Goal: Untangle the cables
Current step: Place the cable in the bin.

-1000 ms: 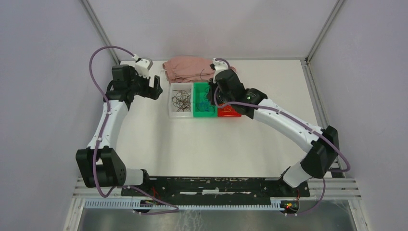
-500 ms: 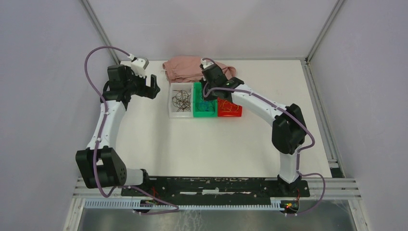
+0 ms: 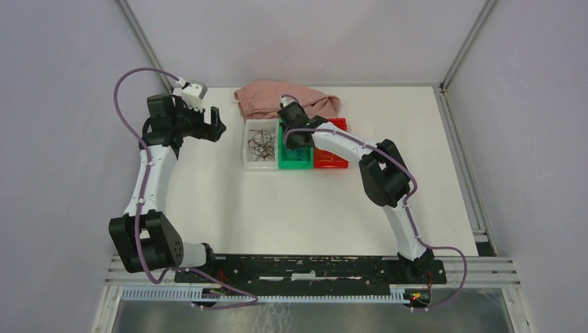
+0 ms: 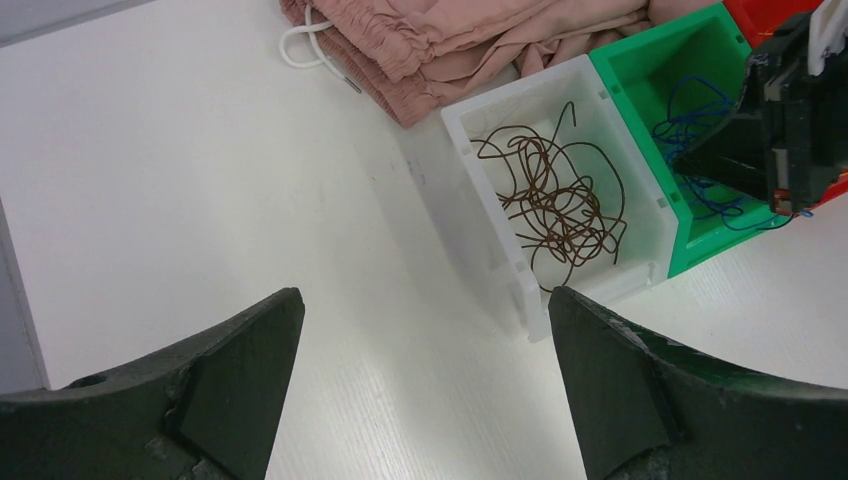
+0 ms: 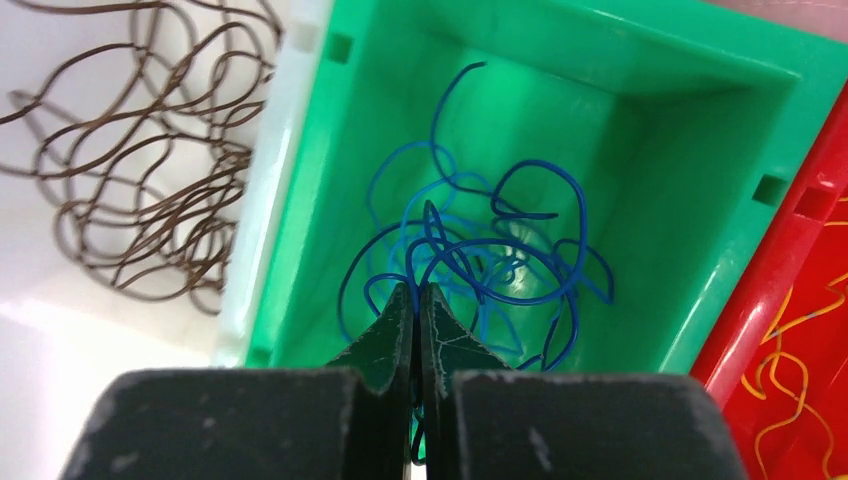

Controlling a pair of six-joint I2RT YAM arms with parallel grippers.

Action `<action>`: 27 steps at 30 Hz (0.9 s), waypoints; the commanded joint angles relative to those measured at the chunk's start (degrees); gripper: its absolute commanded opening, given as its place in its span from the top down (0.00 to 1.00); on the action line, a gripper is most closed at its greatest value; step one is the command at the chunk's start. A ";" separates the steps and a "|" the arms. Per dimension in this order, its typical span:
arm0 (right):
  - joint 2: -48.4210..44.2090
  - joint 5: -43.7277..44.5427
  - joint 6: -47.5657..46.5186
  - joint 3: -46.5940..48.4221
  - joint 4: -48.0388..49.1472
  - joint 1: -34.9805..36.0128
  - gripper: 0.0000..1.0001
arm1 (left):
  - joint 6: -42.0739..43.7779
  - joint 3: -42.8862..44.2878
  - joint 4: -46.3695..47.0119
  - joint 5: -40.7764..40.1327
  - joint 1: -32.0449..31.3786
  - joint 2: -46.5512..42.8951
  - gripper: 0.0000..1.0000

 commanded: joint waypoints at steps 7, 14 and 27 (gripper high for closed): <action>5.09 8.76 -0.13 3.74 2.79 0.06 0.86 | -2.20 -0.28 2.32 3.81 1.57 -1.01 0.01; -1.28 10.06 -1.81 2.10 3.52 0.12 0.51 | -1.54 -2.92 3.70 2.07 1.86 -1.00 0.00; -19.18 10.60 -5.58 -3.18 3.09 -0.01 0.32 | -4.89 -1.70 4.62 3.20 2.03 -0.74 0.01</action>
